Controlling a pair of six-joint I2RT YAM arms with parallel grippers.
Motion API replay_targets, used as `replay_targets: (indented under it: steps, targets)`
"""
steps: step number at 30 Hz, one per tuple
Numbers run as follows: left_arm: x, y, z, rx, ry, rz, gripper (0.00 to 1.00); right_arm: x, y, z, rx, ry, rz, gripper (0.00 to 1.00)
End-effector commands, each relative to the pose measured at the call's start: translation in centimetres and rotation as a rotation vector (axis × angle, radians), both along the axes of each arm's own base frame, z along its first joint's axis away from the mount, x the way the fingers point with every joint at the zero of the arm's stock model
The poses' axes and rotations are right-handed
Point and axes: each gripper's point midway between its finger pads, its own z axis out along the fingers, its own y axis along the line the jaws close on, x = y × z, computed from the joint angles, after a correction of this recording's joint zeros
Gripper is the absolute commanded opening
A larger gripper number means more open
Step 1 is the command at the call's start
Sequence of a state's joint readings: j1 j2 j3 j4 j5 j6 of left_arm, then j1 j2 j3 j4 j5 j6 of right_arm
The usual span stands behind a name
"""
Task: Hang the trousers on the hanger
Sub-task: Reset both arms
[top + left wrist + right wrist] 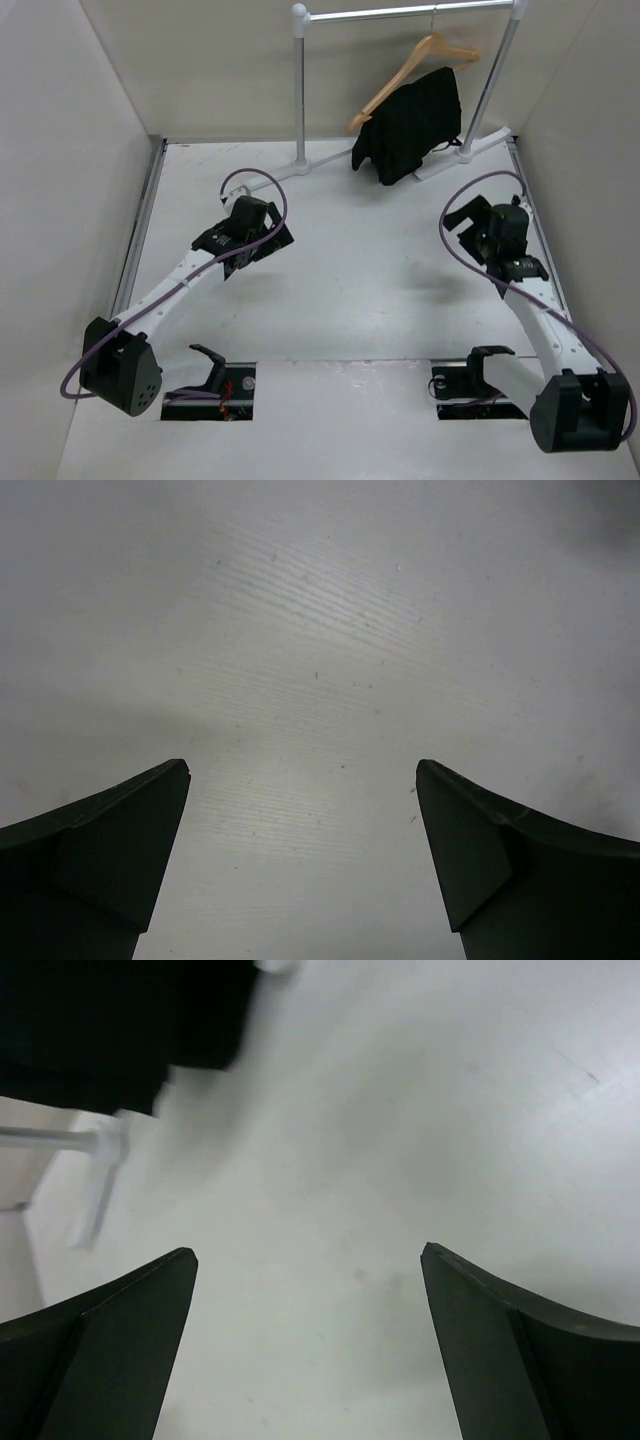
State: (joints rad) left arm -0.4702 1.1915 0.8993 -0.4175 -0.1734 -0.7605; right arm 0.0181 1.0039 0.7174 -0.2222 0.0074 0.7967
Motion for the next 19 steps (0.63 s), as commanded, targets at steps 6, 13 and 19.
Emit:
replay_targets:
  steps: [6, 13, 19]
  targets:
    - [-0.4, -2.0, -0.2, 0.017, 0.024, -0.063, 1.00, -5.3, -2.3, -5.1, -0.050, 0.126, -0.119, 1.00]
    - [-0.6, -2.7, -1.3, 0.034, 0.056, -0.081, 1.00, -5.1, -2.9, -4.6, -0.089, 0.124, -0.107, 1.00]
    - [-0.5, -2.9, -1.1, 0.053, 0.047, -0.086, 1.00, -4.6, -2.8, -4.1, -0.098, 0.119, -0.097, 1.00]
